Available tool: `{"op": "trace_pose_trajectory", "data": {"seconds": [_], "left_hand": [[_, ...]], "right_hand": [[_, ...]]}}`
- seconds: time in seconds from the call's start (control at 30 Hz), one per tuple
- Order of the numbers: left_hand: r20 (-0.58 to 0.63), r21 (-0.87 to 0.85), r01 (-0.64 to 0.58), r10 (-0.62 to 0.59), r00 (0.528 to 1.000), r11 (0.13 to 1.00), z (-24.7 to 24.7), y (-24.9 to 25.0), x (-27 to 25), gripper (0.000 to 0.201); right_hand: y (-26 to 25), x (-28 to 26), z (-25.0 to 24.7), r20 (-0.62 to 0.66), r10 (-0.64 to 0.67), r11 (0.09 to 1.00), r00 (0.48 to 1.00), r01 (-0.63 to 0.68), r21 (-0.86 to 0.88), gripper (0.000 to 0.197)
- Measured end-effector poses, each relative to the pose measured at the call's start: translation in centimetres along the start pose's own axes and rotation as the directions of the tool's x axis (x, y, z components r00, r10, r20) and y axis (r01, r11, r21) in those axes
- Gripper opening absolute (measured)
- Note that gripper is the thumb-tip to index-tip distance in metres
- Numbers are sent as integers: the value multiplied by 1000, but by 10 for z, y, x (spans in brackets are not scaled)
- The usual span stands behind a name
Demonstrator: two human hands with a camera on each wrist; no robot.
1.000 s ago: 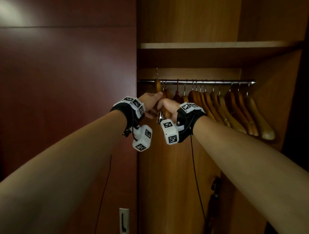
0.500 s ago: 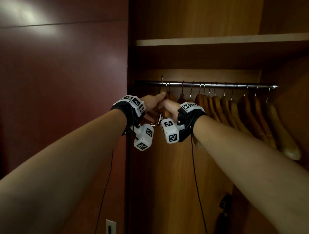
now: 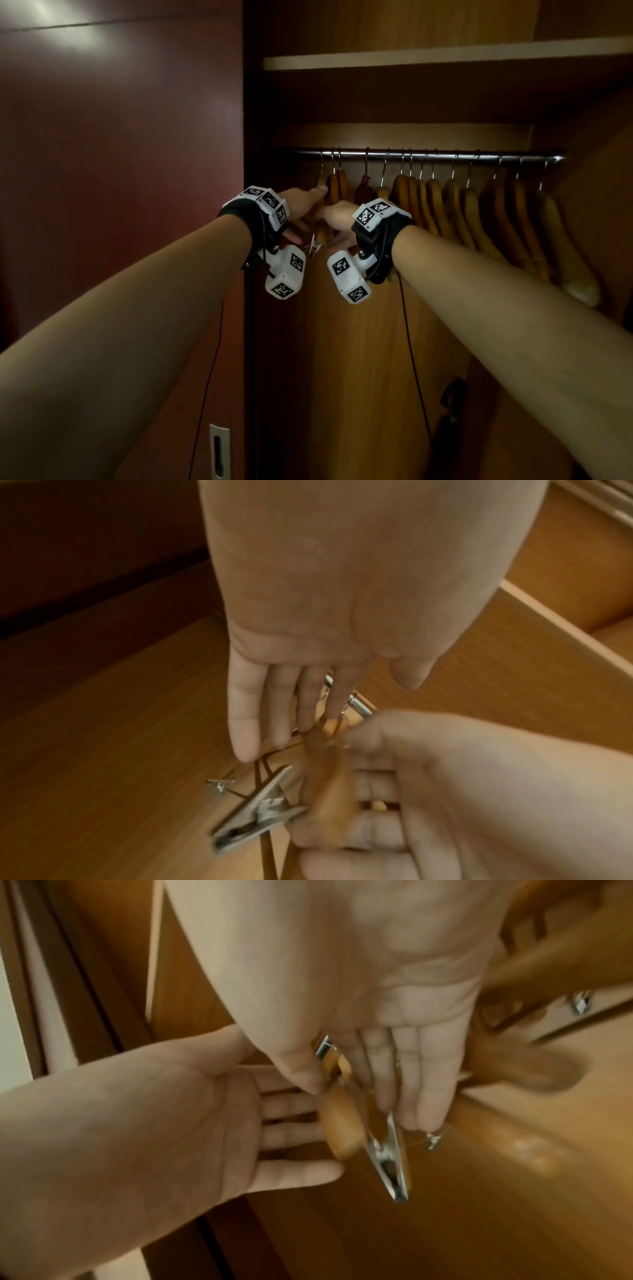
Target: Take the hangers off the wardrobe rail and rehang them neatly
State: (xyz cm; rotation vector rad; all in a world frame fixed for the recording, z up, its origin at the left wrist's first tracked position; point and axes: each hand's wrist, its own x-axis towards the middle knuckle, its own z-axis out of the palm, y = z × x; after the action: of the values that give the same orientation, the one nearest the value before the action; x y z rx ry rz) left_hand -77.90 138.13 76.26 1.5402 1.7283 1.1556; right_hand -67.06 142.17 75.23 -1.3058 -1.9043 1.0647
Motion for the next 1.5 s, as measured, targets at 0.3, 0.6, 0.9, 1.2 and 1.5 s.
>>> {"op": "trace_pose_trajectory", "data": {"seconds": [0.3,0.6,0.9,1.2,1.5], "left_hand": [[43,-47,-108,110,993,993,-17,-24,-8,49],[58,-220,-247,265,963,944,-18,-56,-50,37],[302,-286,-224,310,902,932,28,-71,-115,29],[582,-335,-220,384,716,916,105,-56,-193,18],[755,-379,-151,400,520,913,185,-16,-319,28]], "right_hand": [[5,-28,8,-113,18,999,993,-22,-30,36],[27,-82,57,-354,26,999,935,-15,34,13],[57,-190,58,-550,94,993,830,-118,-9,14],[92,-304,34,-698,225,932,680,-360,-51,13],[127,-460,11,-699,546,817,462,-479,322,32]]}}
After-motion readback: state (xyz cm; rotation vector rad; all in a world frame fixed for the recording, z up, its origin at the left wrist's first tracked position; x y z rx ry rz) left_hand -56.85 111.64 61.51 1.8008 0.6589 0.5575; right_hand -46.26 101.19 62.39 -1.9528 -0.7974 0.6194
